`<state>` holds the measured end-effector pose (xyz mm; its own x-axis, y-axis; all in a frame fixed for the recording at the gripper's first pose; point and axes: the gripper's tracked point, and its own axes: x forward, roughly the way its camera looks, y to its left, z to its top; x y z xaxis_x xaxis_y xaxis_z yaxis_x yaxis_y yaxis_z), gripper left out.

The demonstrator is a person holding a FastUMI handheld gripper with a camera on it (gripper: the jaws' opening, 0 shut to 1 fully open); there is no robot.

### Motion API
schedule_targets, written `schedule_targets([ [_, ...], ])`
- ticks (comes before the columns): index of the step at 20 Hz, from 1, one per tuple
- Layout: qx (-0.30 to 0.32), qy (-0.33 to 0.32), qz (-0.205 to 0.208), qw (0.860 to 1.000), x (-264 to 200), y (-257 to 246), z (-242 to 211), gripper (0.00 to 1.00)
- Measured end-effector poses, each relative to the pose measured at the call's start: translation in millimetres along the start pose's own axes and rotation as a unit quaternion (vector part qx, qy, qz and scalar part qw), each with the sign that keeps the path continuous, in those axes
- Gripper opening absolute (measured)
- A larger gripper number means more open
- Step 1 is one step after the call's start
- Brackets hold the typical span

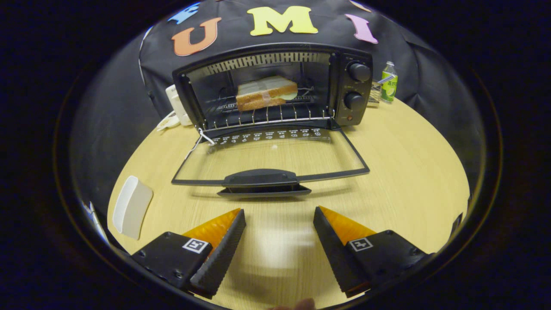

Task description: Open the toaster oven, put the food inside, and close the toaster oven door.

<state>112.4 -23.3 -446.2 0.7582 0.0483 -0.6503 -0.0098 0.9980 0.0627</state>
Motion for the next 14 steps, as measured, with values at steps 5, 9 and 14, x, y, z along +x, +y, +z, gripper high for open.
schedule_targets([
  [5,-0.032,-0.012,-0.009,0.999,10,2,9,1.00],
  [9,-0.035,-0.039,0.005,0.999,-16,4,28,1.00],
  [14,-0.017,-0.113,0.020,0.993,-54,13,80,1.00],
])
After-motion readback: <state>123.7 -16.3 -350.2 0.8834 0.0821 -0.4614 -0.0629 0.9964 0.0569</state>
